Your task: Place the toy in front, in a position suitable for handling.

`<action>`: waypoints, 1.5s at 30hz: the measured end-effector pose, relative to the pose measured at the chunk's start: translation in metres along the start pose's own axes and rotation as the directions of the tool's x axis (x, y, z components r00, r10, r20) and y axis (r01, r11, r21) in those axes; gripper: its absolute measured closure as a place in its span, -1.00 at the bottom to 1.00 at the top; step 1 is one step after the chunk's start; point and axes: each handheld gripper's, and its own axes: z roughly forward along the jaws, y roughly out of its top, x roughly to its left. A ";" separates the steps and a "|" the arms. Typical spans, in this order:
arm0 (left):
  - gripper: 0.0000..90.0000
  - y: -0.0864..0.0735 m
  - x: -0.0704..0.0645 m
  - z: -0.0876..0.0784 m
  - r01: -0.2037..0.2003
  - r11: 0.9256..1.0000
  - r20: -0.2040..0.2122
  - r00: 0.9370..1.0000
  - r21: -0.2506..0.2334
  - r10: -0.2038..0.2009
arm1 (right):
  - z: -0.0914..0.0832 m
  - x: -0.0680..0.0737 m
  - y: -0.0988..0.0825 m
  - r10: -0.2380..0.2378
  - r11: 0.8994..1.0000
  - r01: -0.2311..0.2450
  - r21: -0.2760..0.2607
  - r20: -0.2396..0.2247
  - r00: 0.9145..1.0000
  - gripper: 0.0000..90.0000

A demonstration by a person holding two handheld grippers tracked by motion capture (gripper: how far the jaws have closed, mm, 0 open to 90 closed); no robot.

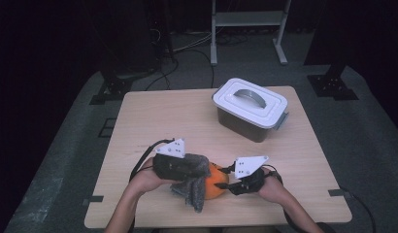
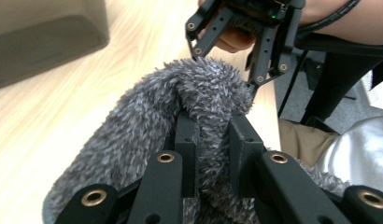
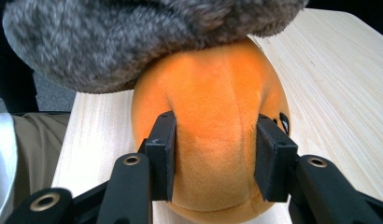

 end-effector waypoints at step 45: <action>0.69 0.034 -0.010 0.042 -0.068 0.995 0.050 0.997 0.075 0.065 | -0.011 -0.004 -0.003 0.023 1.000 -0.023 0.014 0.039 0.999 -0.01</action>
